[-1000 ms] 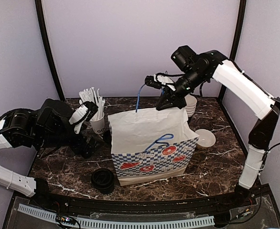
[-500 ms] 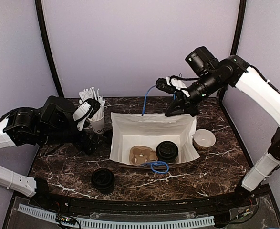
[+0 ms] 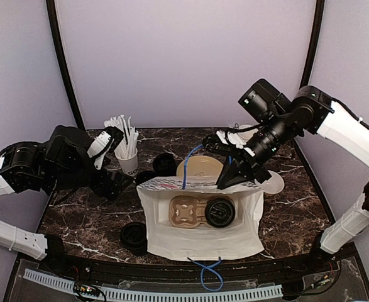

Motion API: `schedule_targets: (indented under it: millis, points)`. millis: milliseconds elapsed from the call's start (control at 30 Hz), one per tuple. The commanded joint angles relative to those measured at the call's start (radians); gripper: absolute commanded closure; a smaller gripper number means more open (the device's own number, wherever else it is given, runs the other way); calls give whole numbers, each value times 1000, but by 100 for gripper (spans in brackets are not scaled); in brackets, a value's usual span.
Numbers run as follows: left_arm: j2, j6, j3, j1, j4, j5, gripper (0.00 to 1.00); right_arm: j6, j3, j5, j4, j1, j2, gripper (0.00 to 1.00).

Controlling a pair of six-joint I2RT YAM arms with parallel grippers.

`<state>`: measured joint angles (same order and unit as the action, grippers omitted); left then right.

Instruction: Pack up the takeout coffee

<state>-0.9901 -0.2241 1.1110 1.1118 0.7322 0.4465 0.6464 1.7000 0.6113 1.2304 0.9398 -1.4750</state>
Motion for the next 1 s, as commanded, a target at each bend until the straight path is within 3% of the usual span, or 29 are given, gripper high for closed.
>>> schedule_targets:
  millis: [0,567,767,967]
  points:
    - [49,-24,-6,-8,26,16,6,8,-18,26,22,27,-2,100]
    - [15,-33,38,-9,222,-198,25,-16,19,-6,15,26,-15,100]
    - [11,-46,38,-6,309,-408,25,-14,27,-27,13,6,-10,100]
    - [-39,-12,-62,13,232,-526,22,-16,39,-30,19,-27,-2,100]
